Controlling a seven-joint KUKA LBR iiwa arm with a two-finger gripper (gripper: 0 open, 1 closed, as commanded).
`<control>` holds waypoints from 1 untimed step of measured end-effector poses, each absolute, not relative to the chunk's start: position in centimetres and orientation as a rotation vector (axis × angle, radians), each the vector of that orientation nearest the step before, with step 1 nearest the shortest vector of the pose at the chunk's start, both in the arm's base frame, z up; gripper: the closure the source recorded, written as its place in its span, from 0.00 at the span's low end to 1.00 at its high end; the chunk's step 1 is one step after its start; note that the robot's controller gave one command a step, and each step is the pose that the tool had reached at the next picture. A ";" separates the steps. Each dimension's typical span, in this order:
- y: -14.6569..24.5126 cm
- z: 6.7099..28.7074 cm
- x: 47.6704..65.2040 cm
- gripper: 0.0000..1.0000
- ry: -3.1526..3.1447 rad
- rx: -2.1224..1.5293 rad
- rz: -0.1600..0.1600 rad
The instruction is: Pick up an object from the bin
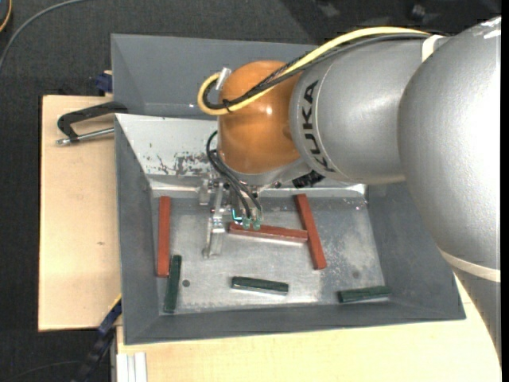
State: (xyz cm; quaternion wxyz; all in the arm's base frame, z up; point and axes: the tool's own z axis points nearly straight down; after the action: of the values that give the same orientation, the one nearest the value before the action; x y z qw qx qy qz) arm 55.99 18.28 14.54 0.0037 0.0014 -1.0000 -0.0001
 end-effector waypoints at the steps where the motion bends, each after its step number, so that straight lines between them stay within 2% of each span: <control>1: 10.5 6.7 54.6 0.00 -3.138 0.018 0.003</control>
Offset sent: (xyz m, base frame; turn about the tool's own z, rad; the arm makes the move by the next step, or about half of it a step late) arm -0.0138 -0.0742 -0.0754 -0.0146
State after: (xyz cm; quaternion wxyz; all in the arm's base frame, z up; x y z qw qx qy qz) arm 54.58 10.47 6.71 0.0016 0.0057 -1.0000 0.0010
